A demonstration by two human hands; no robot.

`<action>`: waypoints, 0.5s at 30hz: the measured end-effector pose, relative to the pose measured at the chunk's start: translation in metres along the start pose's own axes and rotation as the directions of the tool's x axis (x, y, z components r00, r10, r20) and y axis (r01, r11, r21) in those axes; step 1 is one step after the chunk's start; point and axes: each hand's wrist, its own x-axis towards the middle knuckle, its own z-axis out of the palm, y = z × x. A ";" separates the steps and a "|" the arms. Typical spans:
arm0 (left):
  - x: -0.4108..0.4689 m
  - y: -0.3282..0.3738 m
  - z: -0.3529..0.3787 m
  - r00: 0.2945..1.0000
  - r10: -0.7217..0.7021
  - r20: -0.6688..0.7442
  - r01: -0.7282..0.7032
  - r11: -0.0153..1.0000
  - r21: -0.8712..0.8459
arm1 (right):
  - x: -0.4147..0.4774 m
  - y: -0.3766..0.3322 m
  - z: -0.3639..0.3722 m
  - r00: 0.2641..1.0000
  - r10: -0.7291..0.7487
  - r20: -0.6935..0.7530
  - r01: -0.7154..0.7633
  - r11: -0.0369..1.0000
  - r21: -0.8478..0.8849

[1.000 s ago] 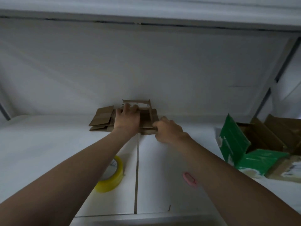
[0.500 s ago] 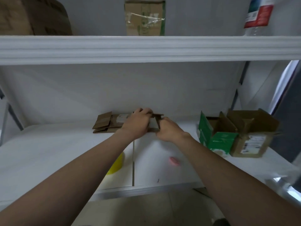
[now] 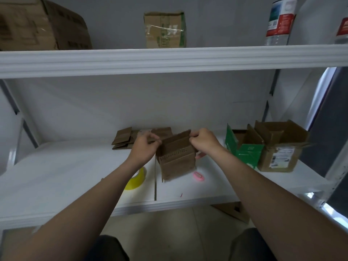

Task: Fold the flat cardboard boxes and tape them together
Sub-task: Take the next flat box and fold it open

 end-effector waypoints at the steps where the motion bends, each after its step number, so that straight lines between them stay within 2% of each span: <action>1: -0.002 -0.002 0.001 0.999 -0.030 -0.023 0.028 0.995 -0.092 | 0.000 0.000 0.003 1.000 0.016 0.015 -0.017 1.000 0.022; 4: -0.011 -0.004 0.004 0.981 -0.168 -0.093 0.134 0.945 -0.297 | 0.002 0.002 0.014 0.997 0.059 0.041 -0.062 0.996 0.067; 5: -0.011 -0.009 0.006 0.976 -0.186 -0.114 0.145 0.942 -0.302 | 0.003 0.003 0.017 0.997 0.071 0.043 -0.074 0.994 0.076; 9: -0.013 -0.026 0.016 0.971 -0.236 -0.038 0.204 0.900 -0.385 | 0.008 0.012 0.030 0.993 0.093 0.067 -0.098 0.991 0.087; 11: -0.012 -0.033 0.021 0.974 -0.224 -0.042 0.194 0.910 -0.367 | 0.011 0.019 0.038 0.991 0.090 0.094 -0.099 0.991 0.092; 15: -0.009 -0.043 0.028 0.963 -0.268 -0.035 0.226 0.869 -0.441 | 0.015 0.032 0.048 0.995 0.066 0.072 -0.079 0.980 0.184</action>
